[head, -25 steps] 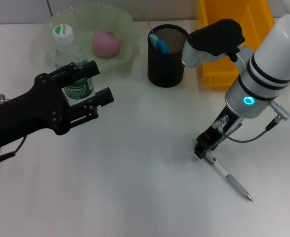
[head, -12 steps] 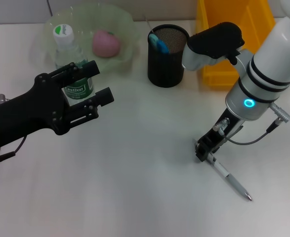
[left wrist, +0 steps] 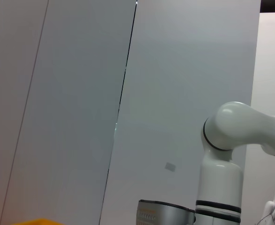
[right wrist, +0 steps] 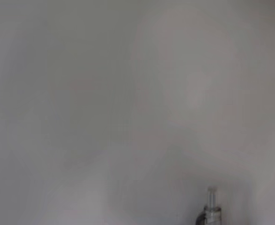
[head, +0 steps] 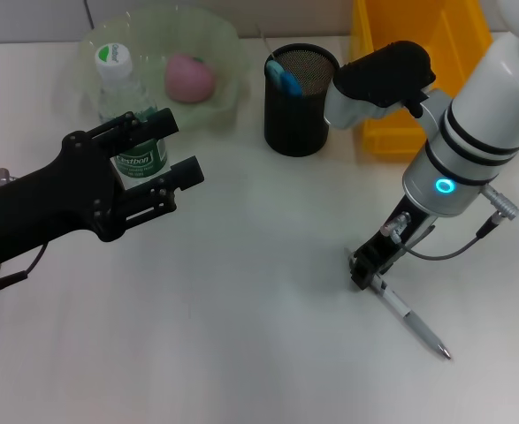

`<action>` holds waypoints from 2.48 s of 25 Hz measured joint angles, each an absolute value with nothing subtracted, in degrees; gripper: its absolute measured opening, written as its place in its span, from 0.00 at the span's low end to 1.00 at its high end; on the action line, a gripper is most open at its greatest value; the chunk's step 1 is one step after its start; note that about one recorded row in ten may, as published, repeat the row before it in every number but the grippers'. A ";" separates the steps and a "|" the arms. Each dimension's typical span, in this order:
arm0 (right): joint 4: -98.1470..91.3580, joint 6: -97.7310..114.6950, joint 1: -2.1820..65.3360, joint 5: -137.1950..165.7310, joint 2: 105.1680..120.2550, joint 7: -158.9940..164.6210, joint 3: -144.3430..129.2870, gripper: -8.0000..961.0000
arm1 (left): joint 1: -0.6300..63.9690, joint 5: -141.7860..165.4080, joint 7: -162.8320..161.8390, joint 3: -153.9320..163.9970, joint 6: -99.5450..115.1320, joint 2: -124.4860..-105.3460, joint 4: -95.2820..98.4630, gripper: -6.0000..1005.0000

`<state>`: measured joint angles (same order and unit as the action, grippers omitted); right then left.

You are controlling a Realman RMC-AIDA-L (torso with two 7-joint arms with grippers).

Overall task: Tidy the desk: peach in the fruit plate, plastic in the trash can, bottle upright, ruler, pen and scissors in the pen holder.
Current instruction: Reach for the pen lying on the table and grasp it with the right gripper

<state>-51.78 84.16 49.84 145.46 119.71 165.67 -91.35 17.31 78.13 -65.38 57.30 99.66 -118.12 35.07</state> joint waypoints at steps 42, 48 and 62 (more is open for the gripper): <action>-57.62 84.58 47.64 144.41 119.66 165.51 -92.33 0.11 | 17.05 78.13 -65.39 56.51 100.14 -118.12 35.07 0.70; -57.28 86.07 47.57 144.38 119.59 165.88 -92.60 0.19 | 17.05 78.13 -65.39 56.51 100.17 -118.12 35.07 0.70; -57.94 87.45 46.94 143.75 119.68 165.99 -92.56 0.37 | 16.79 78.18 -65.39 55.93 99.99 -118.12 35.05 0.70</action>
